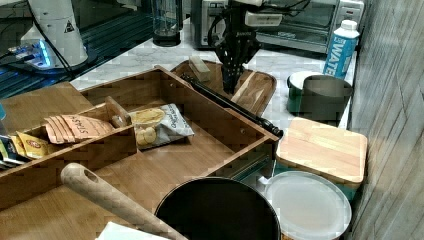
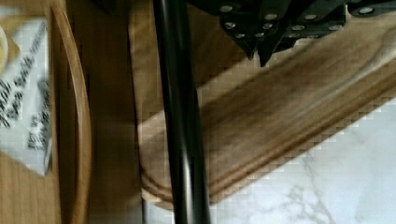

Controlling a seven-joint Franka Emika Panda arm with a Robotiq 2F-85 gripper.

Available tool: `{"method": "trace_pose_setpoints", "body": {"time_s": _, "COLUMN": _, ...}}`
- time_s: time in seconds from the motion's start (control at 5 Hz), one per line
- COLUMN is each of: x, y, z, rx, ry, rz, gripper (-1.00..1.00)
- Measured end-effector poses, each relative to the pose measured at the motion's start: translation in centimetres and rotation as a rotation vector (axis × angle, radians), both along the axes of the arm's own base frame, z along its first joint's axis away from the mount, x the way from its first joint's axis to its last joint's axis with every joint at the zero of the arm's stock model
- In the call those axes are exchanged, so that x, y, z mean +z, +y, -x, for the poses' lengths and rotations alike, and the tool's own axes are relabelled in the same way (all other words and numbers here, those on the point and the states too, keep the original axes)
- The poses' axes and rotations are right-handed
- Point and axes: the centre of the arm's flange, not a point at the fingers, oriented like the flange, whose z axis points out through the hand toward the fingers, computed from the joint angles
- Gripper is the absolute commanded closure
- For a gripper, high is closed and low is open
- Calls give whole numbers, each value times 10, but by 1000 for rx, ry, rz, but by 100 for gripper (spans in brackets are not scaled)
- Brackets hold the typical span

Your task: Close the drawer.

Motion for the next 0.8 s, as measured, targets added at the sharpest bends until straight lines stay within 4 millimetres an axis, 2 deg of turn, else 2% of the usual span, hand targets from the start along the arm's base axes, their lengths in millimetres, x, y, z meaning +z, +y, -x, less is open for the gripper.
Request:
{"method": "trace_pose_setpoints", "body": {"time_s": 0.2, "x": -4, "y": 0, "z": -1, "rx": 13, "ry": 15, "rz": 14, "gripper": 100}}
{"method": "trace_pose_setpoints", "body": {"time_s": 0.4, "x": 2, "y": -2, "z": -12, "rx": 12, "ry": 0, "rz": 17, "gripper": 100}}
{"method": "trace_pose_setpoints", "body": {"time_s": 0.6, "x": 14, "y": -2, "z": -39, "rx": 20, "ry": -93, "rz": 21, "gripper": 100}}
{"method": "trace_pose_setpoints", "body": {"time_s": 0.8, "x": 18, "y": -3, "z": -59, "rx": 36, "ry": -132, "rz": 24, "gripper": 100}}
